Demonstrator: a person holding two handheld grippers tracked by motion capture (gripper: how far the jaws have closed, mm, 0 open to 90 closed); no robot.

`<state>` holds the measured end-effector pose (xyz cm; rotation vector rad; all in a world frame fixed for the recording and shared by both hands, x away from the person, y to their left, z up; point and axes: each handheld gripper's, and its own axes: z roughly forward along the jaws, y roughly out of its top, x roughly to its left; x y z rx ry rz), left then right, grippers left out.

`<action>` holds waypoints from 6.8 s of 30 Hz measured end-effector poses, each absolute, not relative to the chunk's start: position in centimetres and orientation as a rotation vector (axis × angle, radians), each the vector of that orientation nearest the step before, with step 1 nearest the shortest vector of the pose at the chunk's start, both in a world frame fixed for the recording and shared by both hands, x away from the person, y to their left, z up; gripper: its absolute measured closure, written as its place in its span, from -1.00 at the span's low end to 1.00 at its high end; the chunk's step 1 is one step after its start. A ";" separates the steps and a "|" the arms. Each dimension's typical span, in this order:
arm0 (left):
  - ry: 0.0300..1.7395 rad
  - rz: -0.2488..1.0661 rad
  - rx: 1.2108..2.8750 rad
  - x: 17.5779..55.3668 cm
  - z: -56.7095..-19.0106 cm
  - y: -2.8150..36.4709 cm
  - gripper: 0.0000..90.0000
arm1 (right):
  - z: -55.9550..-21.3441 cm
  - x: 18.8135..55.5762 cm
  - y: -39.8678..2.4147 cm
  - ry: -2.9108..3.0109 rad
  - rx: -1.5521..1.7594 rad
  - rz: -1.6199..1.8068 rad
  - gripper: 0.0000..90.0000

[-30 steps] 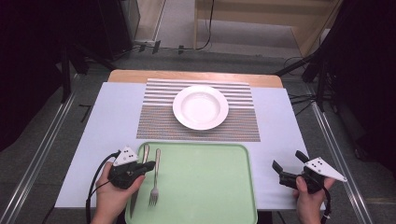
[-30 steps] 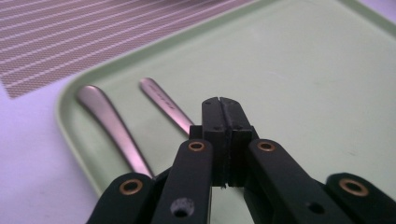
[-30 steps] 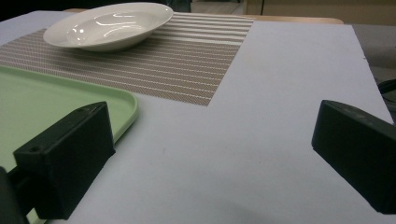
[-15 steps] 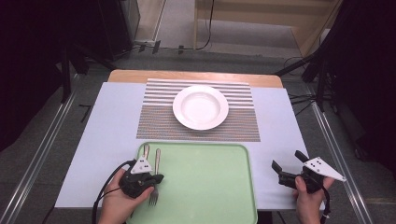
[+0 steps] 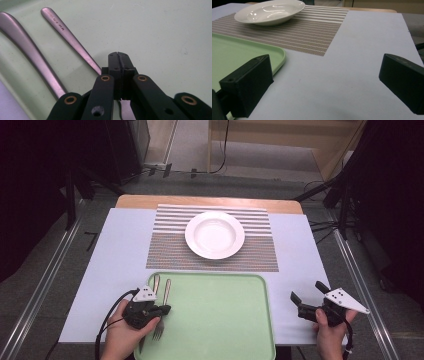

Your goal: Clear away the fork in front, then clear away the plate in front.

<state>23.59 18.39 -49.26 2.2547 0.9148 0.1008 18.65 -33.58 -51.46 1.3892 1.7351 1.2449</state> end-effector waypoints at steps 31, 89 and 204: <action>0.881 0.075 1.950 25.7 -44.3 18.2 -1.00 | -51.4 18.5 -33.4 1.732 1.367 1.257 -1.00; 0.921 0.089 1.895 37.2 -42.4 13.1 -1.00 | -51.5 18.3 -33.0 1.767 1.312 1.262 -1.00; 1.266 0.055 1.799 45.9 -47.0 7.8 0.83 | -51.8 18.7 -33.8 1.745 1.353 1.312 -1.00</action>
